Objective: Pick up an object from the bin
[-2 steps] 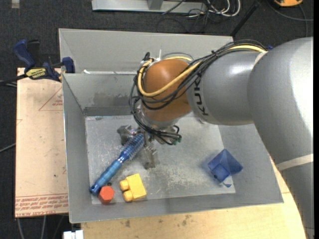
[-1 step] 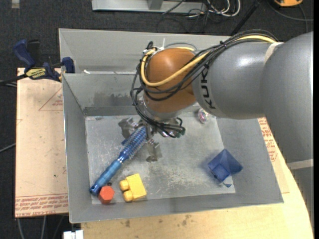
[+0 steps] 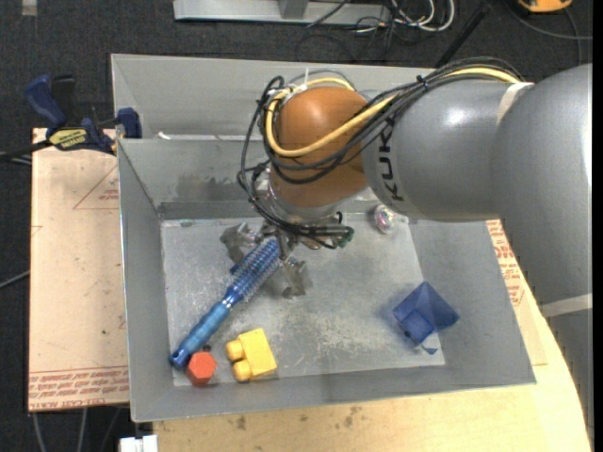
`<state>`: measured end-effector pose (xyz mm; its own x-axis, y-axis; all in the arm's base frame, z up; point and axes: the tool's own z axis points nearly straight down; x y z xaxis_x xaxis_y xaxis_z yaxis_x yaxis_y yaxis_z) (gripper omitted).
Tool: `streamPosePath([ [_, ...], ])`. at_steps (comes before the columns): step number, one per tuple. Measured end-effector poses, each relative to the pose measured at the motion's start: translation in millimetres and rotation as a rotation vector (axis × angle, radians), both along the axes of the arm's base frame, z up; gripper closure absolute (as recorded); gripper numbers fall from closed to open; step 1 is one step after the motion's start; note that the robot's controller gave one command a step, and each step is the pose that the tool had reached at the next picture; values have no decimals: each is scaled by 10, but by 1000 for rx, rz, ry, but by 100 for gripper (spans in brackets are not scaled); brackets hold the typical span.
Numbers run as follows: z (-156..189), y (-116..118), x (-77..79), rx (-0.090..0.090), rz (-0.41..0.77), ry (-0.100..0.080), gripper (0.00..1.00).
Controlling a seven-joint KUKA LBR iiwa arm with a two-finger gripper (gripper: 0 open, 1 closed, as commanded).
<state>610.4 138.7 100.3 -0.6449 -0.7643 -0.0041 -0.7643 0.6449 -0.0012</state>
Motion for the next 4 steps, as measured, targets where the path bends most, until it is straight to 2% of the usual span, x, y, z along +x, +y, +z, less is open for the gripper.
streamPosePath([
  [1,-315,25,-67,0,58,4,0],
  [2,-309,33,-61,4,53,3,0],
  [3,-305,39,-54,6,52,1,100],
  [4,172,51,-42,1,50,-3,100],
])
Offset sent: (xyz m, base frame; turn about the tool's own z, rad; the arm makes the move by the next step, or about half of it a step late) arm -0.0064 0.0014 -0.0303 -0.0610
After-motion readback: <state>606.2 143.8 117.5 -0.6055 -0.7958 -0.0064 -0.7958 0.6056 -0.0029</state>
